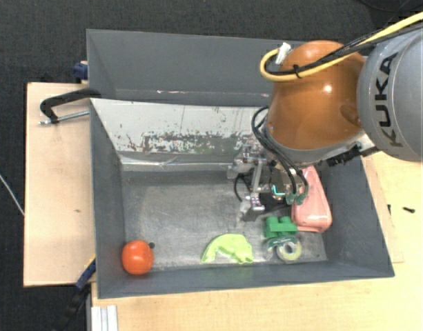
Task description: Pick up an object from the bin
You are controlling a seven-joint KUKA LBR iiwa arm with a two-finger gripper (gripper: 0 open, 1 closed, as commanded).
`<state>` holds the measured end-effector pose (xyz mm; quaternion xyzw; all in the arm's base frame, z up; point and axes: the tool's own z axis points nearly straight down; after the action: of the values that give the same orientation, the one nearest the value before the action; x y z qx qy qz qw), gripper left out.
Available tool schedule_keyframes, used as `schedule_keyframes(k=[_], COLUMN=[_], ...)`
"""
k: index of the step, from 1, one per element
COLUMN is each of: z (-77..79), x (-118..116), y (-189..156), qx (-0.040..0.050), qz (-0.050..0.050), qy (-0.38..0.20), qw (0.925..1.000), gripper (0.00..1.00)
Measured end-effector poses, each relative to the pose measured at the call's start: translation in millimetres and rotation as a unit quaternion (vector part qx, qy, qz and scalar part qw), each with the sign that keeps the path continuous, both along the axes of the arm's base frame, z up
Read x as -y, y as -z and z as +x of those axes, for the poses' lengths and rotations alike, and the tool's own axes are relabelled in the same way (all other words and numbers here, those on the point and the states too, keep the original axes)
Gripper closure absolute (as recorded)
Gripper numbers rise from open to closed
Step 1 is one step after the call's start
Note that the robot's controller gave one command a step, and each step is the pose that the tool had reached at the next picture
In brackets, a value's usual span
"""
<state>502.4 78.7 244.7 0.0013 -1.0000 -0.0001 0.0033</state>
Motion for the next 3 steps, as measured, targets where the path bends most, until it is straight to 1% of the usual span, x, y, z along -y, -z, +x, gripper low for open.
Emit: schedule_keyframes(k=[1,2,3], z=[0.9,-3.1,-8.6], x=[0.6,14.3,32.9], y=[-3.8,69.8,160.0], qx=[0.0037,0.0062,0.0059], qz=[0.000,0.001,0.001], qy=[0.001,-0.039,-0.073], qw=[1.0000,0.9992,0.9973], gripper=[0.00,0.00,0.00])
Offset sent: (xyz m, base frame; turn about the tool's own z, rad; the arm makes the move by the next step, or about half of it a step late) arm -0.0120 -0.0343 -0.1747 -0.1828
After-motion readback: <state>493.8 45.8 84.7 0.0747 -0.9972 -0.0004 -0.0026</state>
